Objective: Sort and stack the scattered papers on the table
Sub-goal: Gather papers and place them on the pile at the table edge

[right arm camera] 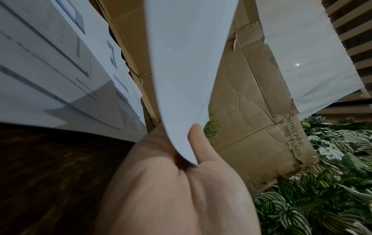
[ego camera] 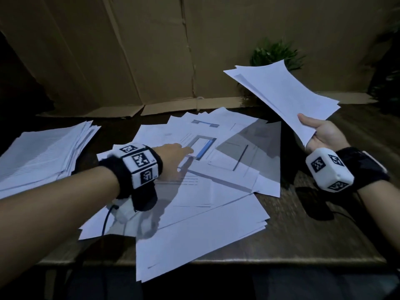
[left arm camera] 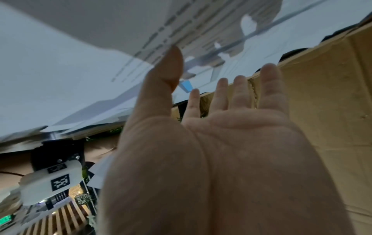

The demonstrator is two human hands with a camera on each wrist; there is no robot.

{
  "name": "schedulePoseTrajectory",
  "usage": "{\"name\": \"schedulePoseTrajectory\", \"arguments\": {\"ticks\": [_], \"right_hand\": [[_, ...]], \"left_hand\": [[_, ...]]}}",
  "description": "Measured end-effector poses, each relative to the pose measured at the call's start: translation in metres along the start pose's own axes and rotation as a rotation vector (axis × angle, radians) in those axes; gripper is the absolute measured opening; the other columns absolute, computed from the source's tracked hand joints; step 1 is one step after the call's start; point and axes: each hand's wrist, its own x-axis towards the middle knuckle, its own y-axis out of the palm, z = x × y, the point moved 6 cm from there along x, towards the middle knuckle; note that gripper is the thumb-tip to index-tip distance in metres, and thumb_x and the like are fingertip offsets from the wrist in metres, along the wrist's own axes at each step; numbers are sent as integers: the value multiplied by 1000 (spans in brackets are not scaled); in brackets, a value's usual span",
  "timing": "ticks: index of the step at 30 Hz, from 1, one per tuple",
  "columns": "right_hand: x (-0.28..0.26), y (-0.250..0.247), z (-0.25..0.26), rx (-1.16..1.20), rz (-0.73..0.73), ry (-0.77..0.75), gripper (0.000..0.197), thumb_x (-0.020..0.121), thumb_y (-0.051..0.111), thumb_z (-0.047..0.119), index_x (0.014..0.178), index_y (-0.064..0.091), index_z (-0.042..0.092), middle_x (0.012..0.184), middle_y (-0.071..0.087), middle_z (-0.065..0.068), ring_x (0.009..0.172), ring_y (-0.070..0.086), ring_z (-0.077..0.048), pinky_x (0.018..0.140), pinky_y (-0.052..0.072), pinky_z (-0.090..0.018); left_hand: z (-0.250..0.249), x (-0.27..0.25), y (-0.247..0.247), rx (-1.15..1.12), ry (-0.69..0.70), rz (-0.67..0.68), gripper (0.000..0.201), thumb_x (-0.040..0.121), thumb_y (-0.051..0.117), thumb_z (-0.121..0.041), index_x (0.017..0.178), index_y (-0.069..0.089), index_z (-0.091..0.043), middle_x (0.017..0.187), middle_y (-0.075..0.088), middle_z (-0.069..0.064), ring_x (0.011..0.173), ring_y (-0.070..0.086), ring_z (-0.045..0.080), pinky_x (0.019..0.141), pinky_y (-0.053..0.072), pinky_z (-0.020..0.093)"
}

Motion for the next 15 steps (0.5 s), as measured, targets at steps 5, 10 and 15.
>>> {"name": "schedulePoseTrajectory", "arguments": {"ticks": [5,10,15], "right_hand": [[-3,0,0,-34,-16,0,35,104,45,13,137,54,7,129,67,-10,115,68,-23,93,57,-35],[-4,3,1,-61,8,-10,29,105,42,13,128,59,10,125,70,-8,110,70,-22,93,57,-34],[-6,6,2,-53,16,-3,27,105,41,11,123,61,11,121,72,-7,106,72,-20,89,58,-32]], "left_hand": [[-17,17,0,81,43,-9,58,95,60,-21,145,31,-23,136,51,9,115,54,28,94,50,42],[-16,11,-13,231,-76,-160,30,99,45,-17,127,53,-21,102,53,5,91,54,26,75,44,35],[-4,-25,-34,274,-159,-298,23,99,42,-16,119,51,-20,83,44,1,81,47,25,66,36,34]]}}
